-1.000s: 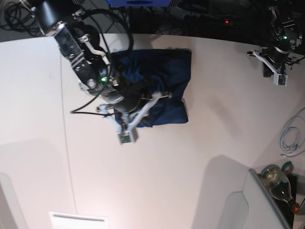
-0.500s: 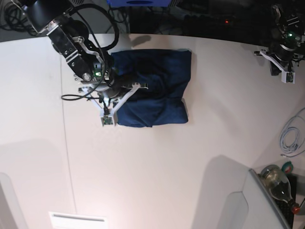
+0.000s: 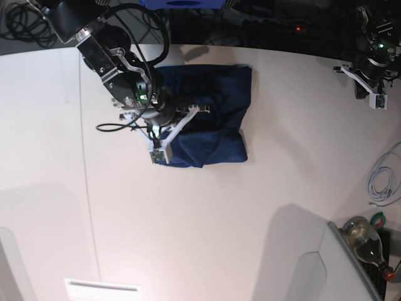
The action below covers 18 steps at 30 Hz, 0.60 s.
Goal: Layout the t-shirt on the table in an organized manner, then fold the t-shirt properly
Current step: 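Release with the left gripper and press the folded bundle with the right gripper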
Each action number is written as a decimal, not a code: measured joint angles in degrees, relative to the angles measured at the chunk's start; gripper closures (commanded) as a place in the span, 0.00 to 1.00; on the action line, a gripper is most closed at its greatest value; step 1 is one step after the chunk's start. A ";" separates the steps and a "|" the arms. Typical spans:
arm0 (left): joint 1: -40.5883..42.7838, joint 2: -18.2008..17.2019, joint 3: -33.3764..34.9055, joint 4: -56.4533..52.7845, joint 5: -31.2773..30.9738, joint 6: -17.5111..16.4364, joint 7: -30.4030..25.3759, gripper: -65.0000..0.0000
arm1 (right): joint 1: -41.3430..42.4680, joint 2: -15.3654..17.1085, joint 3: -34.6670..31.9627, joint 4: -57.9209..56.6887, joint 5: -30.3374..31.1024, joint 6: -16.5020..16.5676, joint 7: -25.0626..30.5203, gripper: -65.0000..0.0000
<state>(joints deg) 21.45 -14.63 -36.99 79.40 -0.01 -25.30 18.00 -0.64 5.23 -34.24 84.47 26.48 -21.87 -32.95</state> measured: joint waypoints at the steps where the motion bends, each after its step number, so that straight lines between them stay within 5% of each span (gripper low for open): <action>1: 0.00 0.00 0.00 0.00 0.00 0.00 0.00 1.00 | 0.20 -0.81 0.22 0.00 -0.37 0.33 0.07 1.00; 8: 0.00 0.04 0.04 0.00 0.00 -0.02 0.00 1.00 | 5.97 -6.19 0.00 -5.53 0.42 1.86 0.42 1.00; 14: 0.00 0.02 0.07 0.00 0.00 -0.02 0.00 1.00 | 9.79 -11.23 0.00 -13.27 0.50 12.41 2.73 1.00; 18: 0.00 0.07 0.07 -0.02 -0.07 -0.07 -0.04 1.00 | 10.16 -9.27 -0.15 -8.28 0.50 15.56 3.13 1.00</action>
<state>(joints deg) 21.45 -14.57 -36.93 79.37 -0.08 -25.36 17.96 9.52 -4.03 -34.39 76.18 26.98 -6.31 -29.82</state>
